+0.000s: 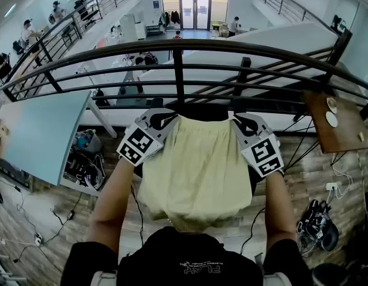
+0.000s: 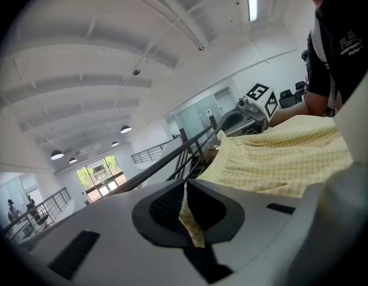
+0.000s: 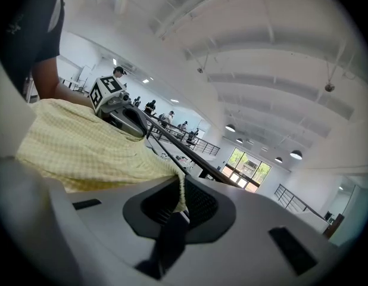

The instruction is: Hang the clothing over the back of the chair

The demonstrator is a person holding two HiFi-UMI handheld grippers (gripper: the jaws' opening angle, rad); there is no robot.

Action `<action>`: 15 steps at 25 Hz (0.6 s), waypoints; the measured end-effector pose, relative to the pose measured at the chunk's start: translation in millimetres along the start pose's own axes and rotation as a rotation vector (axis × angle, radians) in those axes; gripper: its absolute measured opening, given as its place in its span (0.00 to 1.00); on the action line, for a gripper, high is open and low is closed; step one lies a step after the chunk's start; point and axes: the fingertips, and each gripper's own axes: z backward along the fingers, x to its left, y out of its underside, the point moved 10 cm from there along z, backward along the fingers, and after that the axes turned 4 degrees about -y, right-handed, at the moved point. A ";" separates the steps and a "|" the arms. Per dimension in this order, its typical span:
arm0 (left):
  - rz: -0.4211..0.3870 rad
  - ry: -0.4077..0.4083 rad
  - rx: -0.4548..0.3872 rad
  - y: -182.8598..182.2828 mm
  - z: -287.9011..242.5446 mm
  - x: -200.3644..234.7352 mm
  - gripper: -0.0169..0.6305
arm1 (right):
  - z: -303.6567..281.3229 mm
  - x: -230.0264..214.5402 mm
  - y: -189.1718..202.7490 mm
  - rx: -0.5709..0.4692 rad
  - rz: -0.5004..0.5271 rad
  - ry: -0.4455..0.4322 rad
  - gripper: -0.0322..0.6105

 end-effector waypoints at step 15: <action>0.146 0.155 0.054 37.2 -15.3 -4.6 0.08 | -14.9 17.4 33.0 0.130 -0.034 -0.215 0.11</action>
